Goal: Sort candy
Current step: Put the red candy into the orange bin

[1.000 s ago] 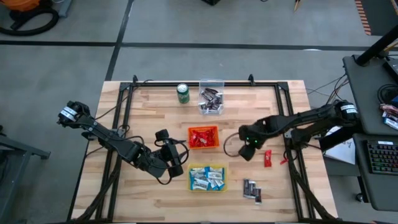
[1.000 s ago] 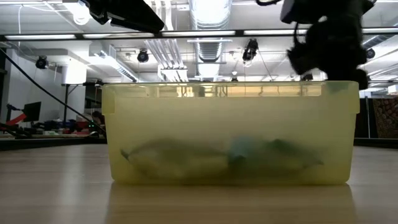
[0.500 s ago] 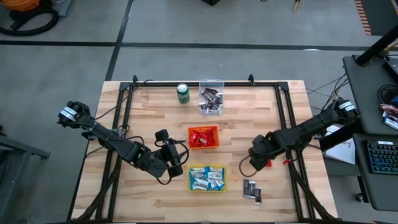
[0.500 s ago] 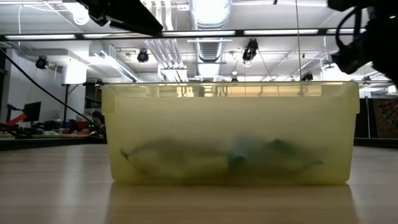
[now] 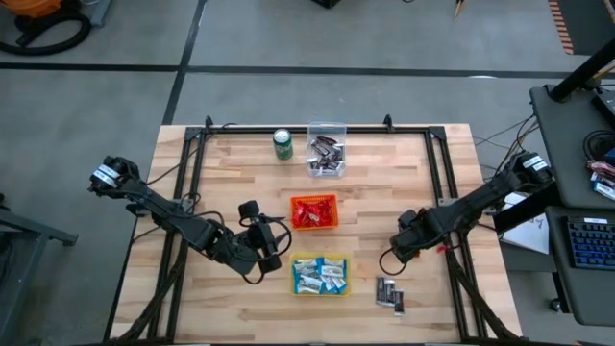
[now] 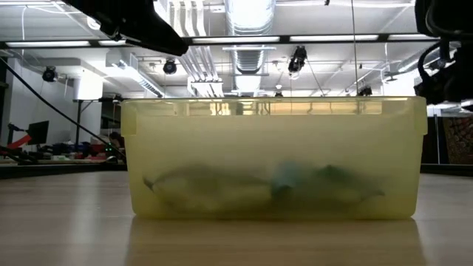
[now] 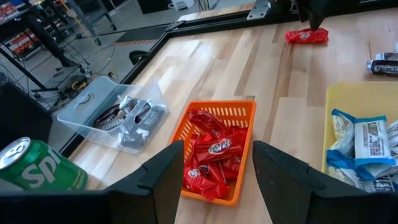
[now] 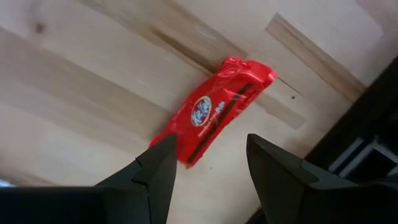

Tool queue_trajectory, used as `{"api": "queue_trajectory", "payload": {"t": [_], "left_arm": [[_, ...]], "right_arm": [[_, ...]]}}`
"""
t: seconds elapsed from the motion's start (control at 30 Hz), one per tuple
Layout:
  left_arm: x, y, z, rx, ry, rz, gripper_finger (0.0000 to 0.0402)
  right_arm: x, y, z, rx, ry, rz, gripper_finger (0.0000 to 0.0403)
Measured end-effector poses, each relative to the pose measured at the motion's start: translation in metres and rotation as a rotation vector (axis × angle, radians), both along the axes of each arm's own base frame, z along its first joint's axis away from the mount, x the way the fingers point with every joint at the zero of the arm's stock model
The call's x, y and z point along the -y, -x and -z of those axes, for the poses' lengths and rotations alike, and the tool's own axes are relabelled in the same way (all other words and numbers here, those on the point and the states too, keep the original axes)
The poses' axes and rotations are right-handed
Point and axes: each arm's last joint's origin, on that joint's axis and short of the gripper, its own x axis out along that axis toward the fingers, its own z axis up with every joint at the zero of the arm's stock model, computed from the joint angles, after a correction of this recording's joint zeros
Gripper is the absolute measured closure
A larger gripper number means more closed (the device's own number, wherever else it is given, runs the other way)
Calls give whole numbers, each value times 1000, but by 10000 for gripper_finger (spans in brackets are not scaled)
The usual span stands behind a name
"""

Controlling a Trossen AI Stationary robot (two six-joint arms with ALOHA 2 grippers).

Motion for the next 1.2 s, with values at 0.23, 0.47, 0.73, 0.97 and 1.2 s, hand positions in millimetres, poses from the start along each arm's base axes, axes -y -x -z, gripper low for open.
{"api": "queue_trajectory", "payload": {"t": [0.23,0.47,0.73,0.97,1.2], "left_arm": [[0,0,1,0,2,-2,228],[0,0,1,0,2,-2,228],[0,0,1,0,2,-2,228],[0,0,1,5,5,-2,228],[0,-1,0,20,14,-2,228]], "right_arm": [[2,4,22,45,-20,30,220],[4,9,39,89,-38,41,221],[4,7,39,108,-36,47,269],[0,-8,21,224,-2,-46,343],[0,-37,-17,433,148,-183,378]]}}
